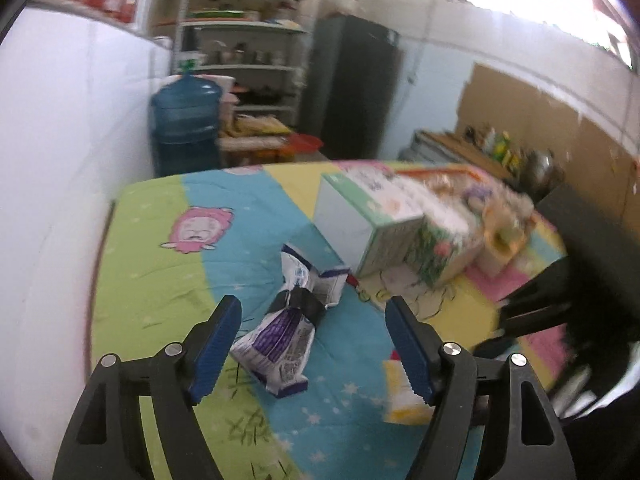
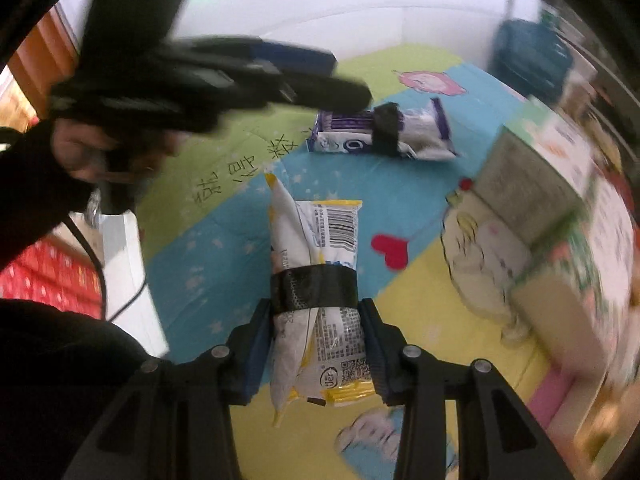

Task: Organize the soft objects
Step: 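Grasp the purple snack pack with the left tool while the right tool grasps the yellow-white pack, then carry the purple pack and yellow-white pack over the gold box with both tools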

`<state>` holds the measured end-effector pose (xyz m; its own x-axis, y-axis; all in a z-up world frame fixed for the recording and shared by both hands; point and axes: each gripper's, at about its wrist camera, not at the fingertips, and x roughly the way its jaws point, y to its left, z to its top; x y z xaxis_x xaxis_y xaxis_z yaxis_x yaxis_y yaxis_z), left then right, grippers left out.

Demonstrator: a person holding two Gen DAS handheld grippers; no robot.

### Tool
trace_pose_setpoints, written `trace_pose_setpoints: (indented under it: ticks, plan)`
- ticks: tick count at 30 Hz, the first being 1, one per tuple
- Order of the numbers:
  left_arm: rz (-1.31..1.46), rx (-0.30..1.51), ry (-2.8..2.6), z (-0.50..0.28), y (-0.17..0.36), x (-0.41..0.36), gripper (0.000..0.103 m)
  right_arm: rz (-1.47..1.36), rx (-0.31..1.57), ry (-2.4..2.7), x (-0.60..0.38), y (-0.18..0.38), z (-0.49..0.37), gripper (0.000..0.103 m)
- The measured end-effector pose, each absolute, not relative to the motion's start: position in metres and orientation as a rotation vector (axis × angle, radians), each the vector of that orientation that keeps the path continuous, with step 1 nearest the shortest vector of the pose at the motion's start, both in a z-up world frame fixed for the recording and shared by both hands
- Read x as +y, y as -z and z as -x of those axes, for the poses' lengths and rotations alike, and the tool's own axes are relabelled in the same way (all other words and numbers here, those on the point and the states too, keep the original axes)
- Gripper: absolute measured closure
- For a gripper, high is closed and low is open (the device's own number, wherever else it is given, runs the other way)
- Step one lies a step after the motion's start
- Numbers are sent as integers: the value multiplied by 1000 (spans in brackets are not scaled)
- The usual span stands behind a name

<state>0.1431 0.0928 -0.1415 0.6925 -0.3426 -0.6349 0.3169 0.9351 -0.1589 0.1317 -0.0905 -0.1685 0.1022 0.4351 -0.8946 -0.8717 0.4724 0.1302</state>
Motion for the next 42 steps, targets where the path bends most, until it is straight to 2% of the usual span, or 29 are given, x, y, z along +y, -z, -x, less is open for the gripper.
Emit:
trace_pose_setpoints:
  ticks: [11,21,25,29,42]
  plan:
    - [-6,807,405,-183,179,82,27,323,1084,-888,-135,150,-121,60]
    - [19,891,398,-199,192,81,28,252,1087,-817,-138,148,-106,60]
    - [33,890,380,-199,191,83,41,233,1087,-804,-134,150,-105,60]
    - [66,889,369,-200,191,88,62,207,1089,-793,-135,149,-107,60]
    - [80,871,374,-180,184,83,66,242,1118,-797,-128,163,-111,59]
